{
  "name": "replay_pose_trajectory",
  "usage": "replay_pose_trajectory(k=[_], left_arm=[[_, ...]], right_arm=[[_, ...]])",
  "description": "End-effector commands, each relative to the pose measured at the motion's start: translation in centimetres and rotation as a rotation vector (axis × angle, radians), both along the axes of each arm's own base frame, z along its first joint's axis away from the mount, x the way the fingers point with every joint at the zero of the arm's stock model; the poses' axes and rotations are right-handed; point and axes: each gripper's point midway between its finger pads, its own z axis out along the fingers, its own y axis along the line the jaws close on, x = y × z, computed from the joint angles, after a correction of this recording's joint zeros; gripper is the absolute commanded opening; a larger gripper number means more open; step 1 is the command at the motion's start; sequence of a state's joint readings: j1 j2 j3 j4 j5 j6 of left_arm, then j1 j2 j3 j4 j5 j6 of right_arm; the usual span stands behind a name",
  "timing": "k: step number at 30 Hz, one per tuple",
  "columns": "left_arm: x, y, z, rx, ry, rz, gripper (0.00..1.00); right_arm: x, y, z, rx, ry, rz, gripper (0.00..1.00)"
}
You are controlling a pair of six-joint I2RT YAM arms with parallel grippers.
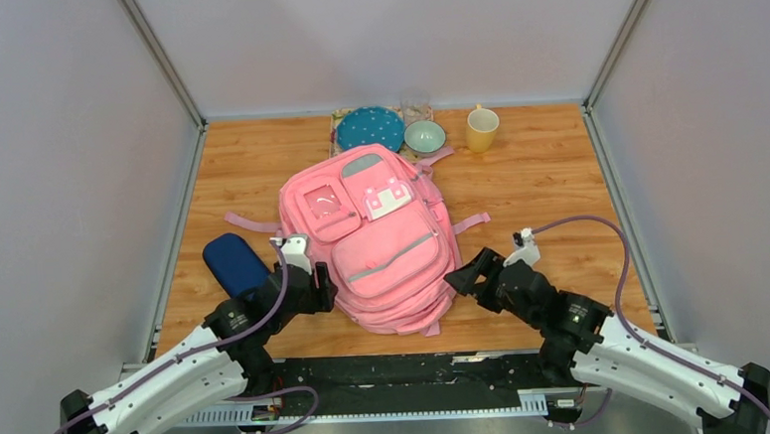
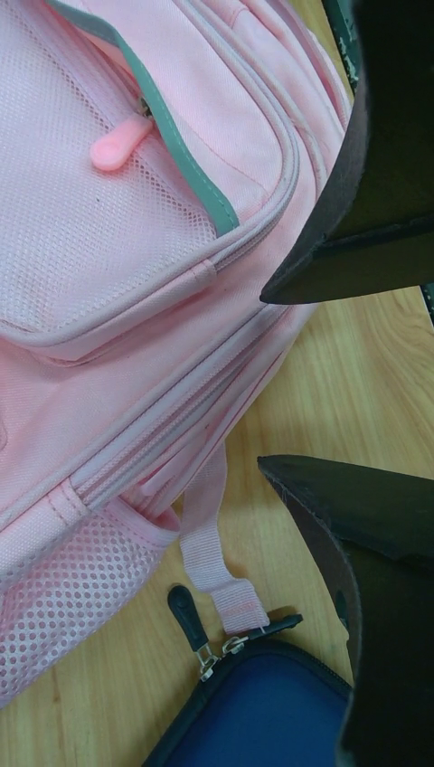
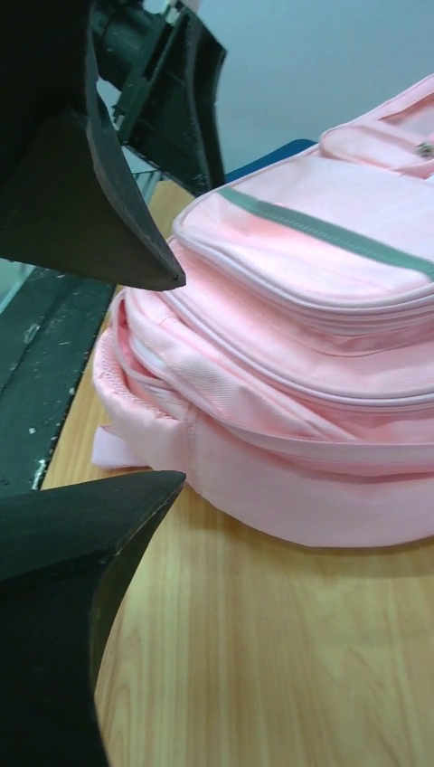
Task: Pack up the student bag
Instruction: Zip the student bag at the center of the board.
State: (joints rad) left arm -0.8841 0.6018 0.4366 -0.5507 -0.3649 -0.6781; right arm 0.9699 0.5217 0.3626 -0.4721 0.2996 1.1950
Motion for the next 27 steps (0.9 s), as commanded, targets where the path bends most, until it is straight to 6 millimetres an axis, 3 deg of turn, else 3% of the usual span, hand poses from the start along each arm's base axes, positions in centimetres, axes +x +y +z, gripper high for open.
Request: replay_pose_trajectory(k=[1,6,10,17,22,27], left_arm=[[0.4,-0.5,1.7,-0.065,-0.041,0.011,0.69],[0.4,-1.8,2.8,-0.117,-0.057,-0.034,0.69],[0.2,-2.0,3.1,-0.120,-0.052,-0.052,0.69],[0.2,-1.9,3.1,-0.131,-0.062,-0.051,0.69],[0.1,-2.2,2.9,-0.132,-0.053,-0.060,0.69],[0.0,-2.6,2.6,-0.138,-0.042,-0.072,0.69]], right_arm=[[3.3,-0.6,4.0,0.012,-0.121,-0.105,0.74],[6.1,0.7,2.5,-0.044,-0.056,-0.067,0.61],[7.7,0.6,1.7,-0.108,-0.035,-0.058,0.48],[8.2,-0.3,0.3,-0.190,-0.018,-0.070,0.46],[8.8,-0.6,-0.7,-0.235,-0.003,-0.084,0.36],[9.8,-0.7,-1.2,-0.277,0.002,-0.085,0.35]])
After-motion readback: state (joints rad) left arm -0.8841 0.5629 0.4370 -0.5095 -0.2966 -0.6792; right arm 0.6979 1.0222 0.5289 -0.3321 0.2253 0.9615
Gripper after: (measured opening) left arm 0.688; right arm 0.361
